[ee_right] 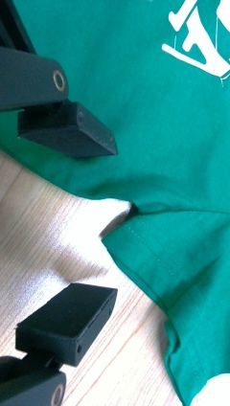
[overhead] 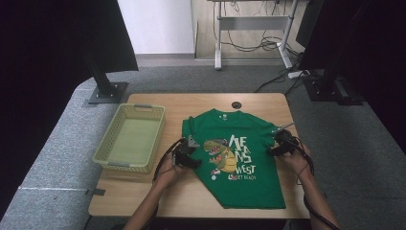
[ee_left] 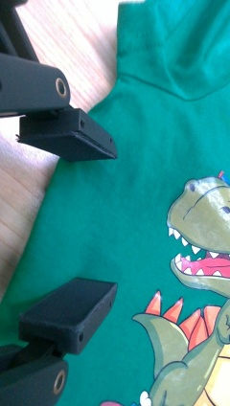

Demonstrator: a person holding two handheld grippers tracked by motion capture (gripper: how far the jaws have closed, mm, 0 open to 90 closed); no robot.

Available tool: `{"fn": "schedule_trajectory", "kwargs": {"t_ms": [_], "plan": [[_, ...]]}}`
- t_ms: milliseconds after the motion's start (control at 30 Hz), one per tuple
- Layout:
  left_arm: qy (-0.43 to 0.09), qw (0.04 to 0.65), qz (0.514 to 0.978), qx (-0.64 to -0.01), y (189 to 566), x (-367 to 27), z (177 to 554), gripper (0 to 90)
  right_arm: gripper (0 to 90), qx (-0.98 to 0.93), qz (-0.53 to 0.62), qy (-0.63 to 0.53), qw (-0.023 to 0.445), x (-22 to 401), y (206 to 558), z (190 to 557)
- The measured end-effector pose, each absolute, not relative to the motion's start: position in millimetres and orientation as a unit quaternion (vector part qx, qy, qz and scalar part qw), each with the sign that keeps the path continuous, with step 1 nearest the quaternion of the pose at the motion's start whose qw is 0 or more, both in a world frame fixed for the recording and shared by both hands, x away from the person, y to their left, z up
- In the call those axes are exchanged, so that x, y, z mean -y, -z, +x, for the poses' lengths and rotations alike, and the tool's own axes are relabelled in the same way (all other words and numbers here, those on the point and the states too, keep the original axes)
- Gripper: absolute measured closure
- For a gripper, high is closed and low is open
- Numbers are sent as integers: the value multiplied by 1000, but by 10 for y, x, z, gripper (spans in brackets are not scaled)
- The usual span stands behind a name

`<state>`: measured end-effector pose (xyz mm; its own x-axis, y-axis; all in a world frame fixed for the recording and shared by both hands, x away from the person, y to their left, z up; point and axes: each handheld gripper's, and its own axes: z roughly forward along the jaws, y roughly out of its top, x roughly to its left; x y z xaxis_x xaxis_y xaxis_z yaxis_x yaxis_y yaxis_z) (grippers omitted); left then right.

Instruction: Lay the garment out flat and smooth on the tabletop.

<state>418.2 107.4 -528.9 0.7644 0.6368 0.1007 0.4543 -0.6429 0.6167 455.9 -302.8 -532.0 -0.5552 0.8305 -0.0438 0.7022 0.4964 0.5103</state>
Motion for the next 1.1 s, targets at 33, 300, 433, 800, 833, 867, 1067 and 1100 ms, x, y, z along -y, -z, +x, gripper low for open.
{"fn": "schedule_trajectory", "kwargs": {"t_ms": [33, 300, 433, 800, 833, 867, 1067, 1100], "plan": [[-153, 299, 888, -314, 5242, -1142, 4177, 318, 274, -854, 443, -233, 142, 3020, 5269, 4504], [-151, 304, 887, -314, 5157, -1287, 4074, 319, 303, -866, 410, -253, 134, 2878, 5087, 4226], [-153, 307, 886, -313, 5143, -1312, 4037, 319, 305, -867, 407, -254, 132, 2859, 5083, 4202], [-146, 313, 886, -308, 5203, -1380, 3907, 318, 360, -892, 348, -273, 93, 2404, 5088, 3804], [-146, 313, 886, -308, 5203, -1380, 3907, 319, 360, -892, 348, -273, 93, 2404, 5088, 3804], [-142, 316, 886, -308, 5212, -1389, 3903, 319, 363, -894, 343, -274, 90, 2358, 5095, 3779], [-141, 321, 885, -306, 5208, -1399, 3911, 348, 379, -904, 318, -276, 70, 2111, 5097, 3631], [-141, 322, 884, -307, 5205, -1401, 3918, 359, 380, -906, 310, -279, 66, 2045, 5090, 3592]]}}
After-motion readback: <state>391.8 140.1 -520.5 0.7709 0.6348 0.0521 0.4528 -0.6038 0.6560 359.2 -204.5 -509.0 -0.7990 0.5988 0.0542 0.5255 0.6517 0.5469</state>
